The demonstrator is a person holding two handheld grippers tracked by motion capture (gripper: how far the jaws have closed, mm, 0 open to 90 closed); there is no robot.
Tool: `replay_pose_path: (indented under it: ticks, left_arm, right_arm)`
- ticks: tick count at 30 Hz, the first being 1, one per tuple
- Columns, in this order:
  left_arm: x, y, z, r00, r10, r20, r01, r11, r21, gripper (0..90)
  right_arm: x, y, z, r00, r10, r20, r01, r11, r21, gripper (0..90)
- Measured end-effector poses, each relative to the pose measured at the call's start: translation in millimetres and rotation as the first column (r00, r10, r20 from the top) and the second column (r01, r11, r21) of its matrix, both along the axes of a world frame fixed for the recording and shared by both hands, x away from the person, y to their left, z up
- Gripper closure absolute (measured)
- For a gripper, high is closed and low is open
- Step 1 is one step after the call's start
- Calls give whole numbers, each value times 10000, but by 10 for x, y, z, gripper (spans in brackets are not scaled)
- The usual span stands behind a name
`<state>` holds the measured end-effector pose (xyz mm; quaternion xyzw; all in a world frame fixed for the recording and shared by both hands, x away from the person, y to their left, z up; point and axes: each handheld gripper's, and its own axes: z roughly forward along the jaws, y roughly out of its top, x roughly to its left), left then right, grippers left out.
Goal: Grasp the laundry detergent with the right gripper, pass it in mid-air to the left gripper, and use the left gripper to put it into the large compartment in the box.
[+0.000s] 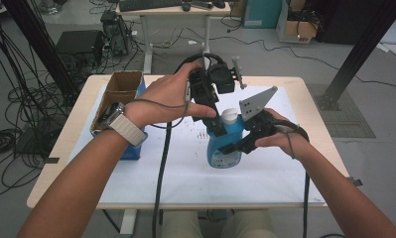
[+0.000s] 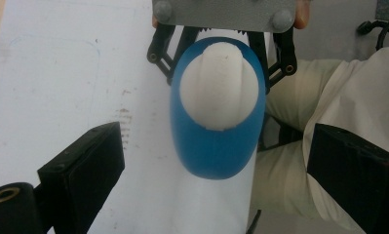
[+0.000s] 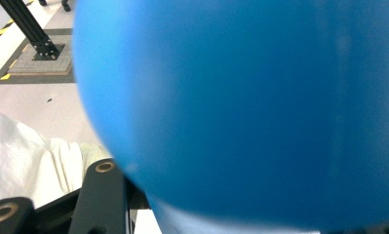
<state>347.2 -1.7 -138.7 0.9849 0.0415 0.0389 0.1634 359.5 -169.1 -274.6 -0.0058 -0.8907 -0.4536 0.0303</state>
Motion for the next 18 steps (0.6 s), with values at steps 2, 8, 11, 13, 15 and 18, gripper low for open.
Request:
replay_pose_path:
  ticks: [2,8,11,13,15,18]
  left_arm:
    - [0,3,-1,10000,11,-7,-11,10000,-4,69]
    - [-1,5,-3,10000,16,-12,-16,10000,-9,69]
    - [-1,7,-1,10000,20,-12,-20,10000,-34,69]
    - [-1,9,-2,10000,19,-25,-19,10000,-55,70]
    - [-2,8,-1,10000,17,-40,-17,10000,-30,70]
    - [0,9,-2,10000,29,-36,-29,10000,-61,70]
  right_arm:
    - [0,-2,0,10000,-36,-24,36,10000,21,436]
    - [4,-5,3,10000,-40,-31,40,10000,35,436]
    - [5,-7,3,10000,-33,-27,33,10000,24,436]
    - [7,-10,3,10000,-54,-10,54,10000,31,436]
    - [7,-11,4,10000,-47,-24,47,10000,44,436]
    - [8,-9,4,10000,-44,-24,44,10000,46,436]
